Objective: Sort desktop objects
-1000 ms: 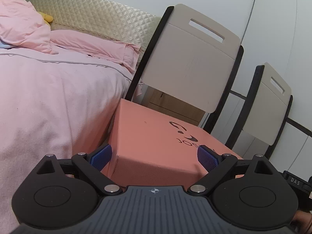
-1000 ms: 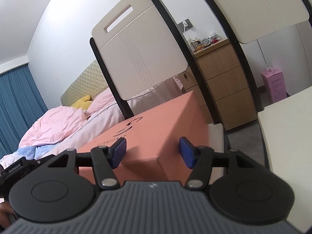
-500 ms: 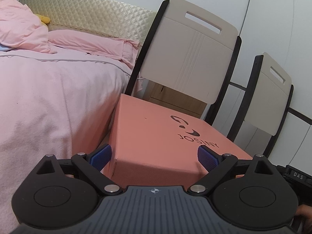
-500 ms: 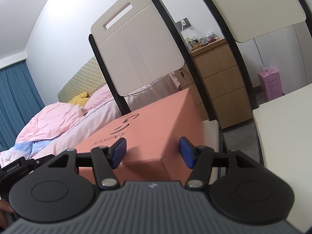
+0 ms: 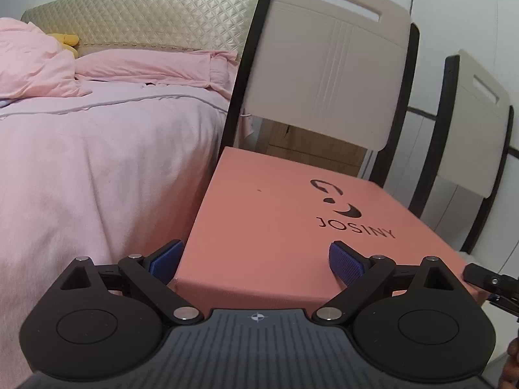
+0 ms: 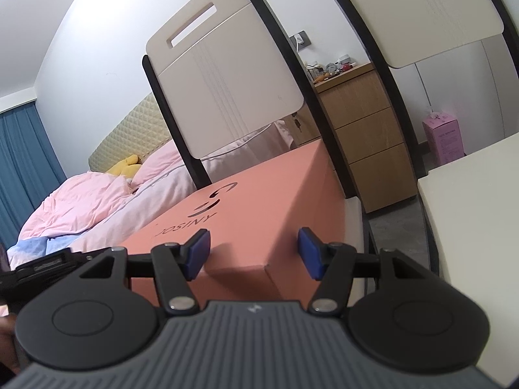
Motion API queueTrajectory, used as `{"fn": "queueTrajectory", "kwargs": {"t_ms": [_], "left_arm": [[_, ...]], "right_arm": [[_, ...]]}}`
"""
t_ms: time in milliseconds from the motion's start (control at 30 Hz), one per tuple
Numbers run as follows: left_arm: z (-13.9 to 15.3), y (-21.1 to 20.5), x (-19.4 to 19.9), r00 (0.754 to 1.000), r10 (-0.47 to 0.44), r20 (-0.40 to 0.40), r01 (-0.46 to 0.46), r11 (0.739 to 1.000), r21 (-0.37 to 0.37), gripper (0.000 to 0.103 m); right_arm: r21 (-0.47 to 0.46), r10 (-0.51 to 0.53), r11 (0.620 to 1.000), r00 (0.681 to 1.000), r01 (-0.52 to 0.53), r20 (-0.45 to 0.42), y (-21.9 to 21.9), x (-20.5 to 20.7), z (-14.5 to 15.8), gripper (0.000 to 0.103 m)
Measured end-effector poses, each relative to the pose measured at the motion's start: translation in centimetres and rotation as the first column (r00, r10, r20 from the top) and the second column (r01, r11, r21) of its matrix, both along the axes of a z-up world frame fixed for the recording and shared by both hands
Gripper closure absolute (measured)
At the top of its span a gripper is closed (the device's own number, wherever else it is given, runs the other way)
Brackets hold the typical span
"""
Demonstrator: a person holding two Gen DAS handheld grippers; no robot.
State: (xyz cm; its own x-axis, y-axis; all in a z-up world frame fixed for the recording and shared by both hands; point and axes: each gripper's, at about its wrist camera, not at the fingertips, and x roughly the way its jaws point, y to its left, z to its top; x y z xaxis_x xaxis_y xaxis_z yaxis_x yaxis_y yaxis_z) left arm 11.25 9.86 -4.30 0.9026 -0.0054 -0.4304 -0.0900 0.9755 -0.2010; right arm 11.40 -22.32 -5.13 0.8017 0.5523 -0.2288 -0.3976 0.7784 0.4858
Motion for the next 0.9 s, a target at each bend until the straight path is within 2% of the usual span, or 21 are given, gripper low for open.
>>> {"fn": "queueTrajectory", "kwargs": {"t_ms": [233,533,733,900], "left_arm": [[-0.8,0.2,1.0,0.999,-0.025,-0.033,0.026,0.999,0.03,0.005],[-1.1,0.2,0.6,0.999,-0.03,-0.014,0.03,0.999,0.029,0.005],[0.0,-1.1,-2.9,0.994,-0.05,0.096,0.043,0.996,0.08,0.005],[0.5,-3.0,-6.2,0.982,-0.062,0.177,0.038,0.989,0.14,0.004]], "right_arm": [[-0.048,-0.013,0.999,1.0,0.012,-0.001,1.0,0.1,-0.4,0.042],[-0.102,-0.028,0.994,0.999,0.031,0.026,1.5,0.1,-0.6,0.043],[-0.177,-0.046,0.982,0.99,0.069,0.13,2.3,-2.3,0.2,0.043],[-0.194,-0.073,0.974,0.975,0.115,0.211,1.9,-5.1,0.7,0.042]]}}
